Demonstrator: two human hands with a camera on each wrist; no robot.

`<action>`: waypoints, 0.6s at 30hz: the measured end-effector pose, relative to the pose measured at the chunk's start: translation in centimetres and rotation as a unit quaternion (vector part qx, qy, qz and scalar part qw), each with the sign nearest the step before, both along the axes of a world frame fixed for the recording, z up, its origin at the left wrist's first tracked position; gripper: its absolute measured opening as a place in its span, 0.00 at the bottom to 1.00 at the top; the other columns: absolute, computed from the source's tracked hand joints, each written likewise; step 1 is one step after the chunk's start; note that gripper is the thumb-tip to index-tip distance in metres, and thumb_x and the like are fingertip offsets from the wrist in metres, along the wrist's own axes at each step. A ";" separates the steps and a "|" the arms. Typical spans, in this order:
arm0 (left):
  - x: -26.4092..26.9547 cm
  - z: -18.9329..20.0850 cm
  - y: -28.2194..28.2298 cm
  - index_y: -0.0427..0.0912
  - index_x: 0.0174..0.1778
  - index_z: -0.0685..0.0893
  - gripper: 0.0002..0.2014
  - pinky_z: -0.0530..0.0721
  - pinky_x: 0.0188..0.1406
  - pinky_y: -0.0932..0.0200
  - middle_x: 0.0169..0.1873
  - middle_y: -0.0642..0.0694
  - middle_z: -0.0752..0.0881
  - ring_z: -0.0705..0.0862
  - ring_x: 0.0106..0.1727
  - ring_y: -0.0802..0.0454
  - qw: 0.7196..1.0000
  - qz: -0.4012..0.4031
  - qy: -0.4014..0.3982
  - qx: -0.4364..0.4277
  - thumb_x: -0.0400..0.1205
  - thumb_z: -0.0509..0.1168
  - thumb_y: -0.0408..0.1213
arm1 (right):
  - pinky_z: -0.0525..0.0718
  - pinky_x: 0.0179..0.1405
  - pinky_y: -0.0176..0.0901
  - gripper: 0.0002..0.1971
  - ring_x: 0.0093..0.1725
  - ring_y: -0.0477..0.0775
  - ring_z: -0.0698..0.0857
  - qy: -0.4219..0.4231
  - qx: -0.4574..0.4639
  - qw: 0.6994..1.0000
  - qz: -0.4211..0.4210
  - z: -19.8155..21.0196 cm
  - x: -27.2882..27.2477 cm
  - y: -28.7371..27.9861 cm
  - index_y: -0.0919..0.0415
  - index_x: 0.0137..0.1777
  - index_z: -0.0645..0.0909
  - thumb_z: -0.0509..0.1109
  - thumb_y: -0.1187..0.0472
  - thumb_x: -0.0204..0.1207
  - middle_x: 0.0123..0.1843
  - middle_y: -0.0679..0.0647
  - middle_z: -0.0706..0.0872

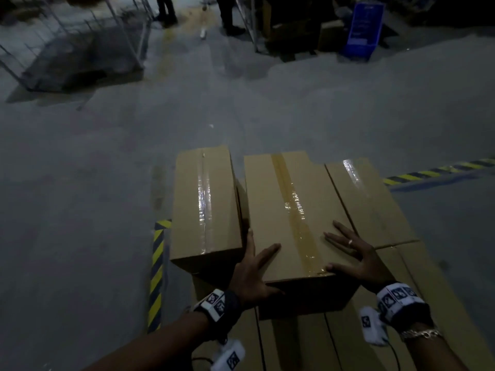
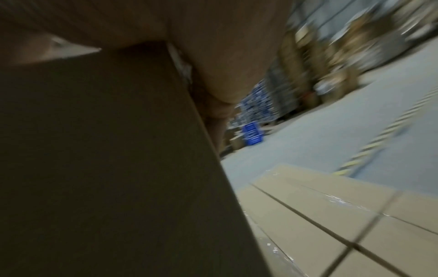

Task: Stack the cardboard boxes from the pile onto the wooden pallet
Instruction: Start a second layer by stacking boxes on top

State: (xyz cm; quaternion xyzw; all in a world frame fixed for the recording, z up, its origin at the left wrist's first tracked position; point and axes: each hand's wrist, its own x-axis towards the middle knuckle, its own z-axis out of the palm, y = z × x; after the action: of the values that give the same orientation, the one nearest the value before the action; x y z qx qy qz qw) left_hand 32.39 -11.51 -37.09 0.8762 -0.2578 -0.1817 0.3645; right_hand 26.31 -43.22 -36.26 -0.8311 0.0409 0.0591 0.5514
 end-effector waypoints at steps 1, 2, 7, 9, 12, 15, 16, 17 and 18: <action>1.6 -1.3 0.3 0.71 0.83 0.59 0.52 0.73 0.70 0.68 0.85 0.52 0.25 0.69 0.81 0.44 1.000 -0.006 0.004 -0.003 0.66 0.83 0.56 | 0.77 0.78 0.48 0.46 0.79 0.40 0.75 -0.001 0.007 1.000 -0.016 -1.0 1.0 0.7 0.44 0.81 0.74 0.89 0.56 0.62 0.83 0.36 0.72; 2.9 -2.4 0.6 0.67 0.85 0.60 0.52 0.75 0.68 0.70 0.84 0.51 0.24 0.72 0.79 0.44 1.000 -0.012 0.002 -0.006 0.68 0.82 0.54 | 0.76 0.78 0.44 0.49 0.78 0.40 0.76 -0.002 0.011 0.999 -0.030 -2.2 2.0 1.4 0.48 0.83 0.70 0.89 0.58 0.61 0.80 0.35 0.75; 6.0 -7.6 2.7 0.67 0.85 0.59 0.52 0.75 0.61 0.76 0.84 0.51 0.24 0.80 0.73 0.40 1.000 0.000 0.003 0.007 0.68 0.81 0.49 | 0.74 0.77 0.33 0.48 0.80 0.35 0.71 -0.010 -0.032 0.999 -0.030 -6.8 6.3 4.0 0.56 0.82 0.73 0.89 0.58 0.60 0.82 0.30 0.70; 5.6 -9.3 2.9 0.69 0.85 0.58 0.52 0.76 0.58 0.78 0.84 0.53 0.23 0.82 0.71 0.41 1.000 0.013 0.004 0.018 0.69 0.81 0.46 | 0.73 0.76 0.39 0.45 0.84 0.38 0.66 -0.012 -0.057 0.998 -0.007 -8.4 7.6 3.9 0.51 0.79 0.76 0.90 0.56 0.61 0.86 0.34 0.63; 4.4 -11.1 2.0 0.68 0.85 0.59 0.51 0.80 0.61 0.70 0.83 0.54 0.22 0.78 0.75 0.42 0.999 0.032 0.011 0.041 0.71 0.82 0.43 | 0.71 0.77 0.45 0.44 0.87 0.42 0.60 -0.007 -0.066 0.998 0.008 -11.3 8.1 3.3 0.48 0.78 0.77 0.89 0.52 0.61 0.88 0.35 0.57; 3.3 -12.7 1.0 0.66 0.85 0.58 0.50 0.85 0.62 0.64 0.83 0.54 0.21 0.74 0.79 0.43 0.997 0.038 0.012 0.065 0.73 0.82 0.42 | 0.73 0.76 0.43 0.45 0.88 0.42 0.56 -0.006 -0.060 0.998 0.018 -13.8 7.1 2.4 0.48 0.79 0.77 0.90 0.51 0.60 0.89 0.35 0.54; 2.9 -13.3 0.9 0.66 0.85 0.58 0.50 0.86 0.63 0.61 0.83 0.55 0.21 0.71 0.81 0.44 0.997 0.037 0.012 0.073 0.73 0.81 0.41 | 0.75 0.75 0.42 0.46 0.88 0.42 0.55 -0.003 -0.062 0.998 0.026 -14.4 6.5 2.0 0.47 0.79 0.76 0.90 0.51 0.59 0.90 0.35 0.51; 2.4 -13.8 0.8 0.65 0.86 0.58 0.50 0.85 0.65 0.59 0.83 0.55 0.21 0.69 0.83 0.45 0.996 0.033 0.011 0.084 0.73 0.81 0.41 | 0.75 0.74 0.42 0.47 0.88 0.42 0.53 -0.002 -0.069 0.997 0.036 -15.0 5.9 1.6 0.46 0.80 0.75 0.90 0.50 0.59 0.90 0.35 0.49; 2.0 -14.4 0.9 0.63 0.86 0.57 0.50 0.84 0.66 0.59 0.83 0.56 0.22 0.67 0.84 0.46 0.995 0.027 0.006 0.099 0.73 0.81 0.41 | 0.75 0.74 0.43 0.49 0.89 0.43 0.52 -0.003 -0.081 0.996 0.047 -15.6 5.3 1.2 0.45 0.81 0.73 0.90 0.49 0.59 0.90 0.36 0.47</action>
State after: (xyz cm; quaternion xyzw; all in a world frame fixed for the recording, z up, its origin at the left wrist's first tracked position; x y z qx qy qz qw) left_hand 34.41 -10.63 -51.47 0.9134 -0.2128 -0.2018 0.2821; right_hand 31.56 -42.02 -51.89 -0.8741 0.0049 0.0785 0.4794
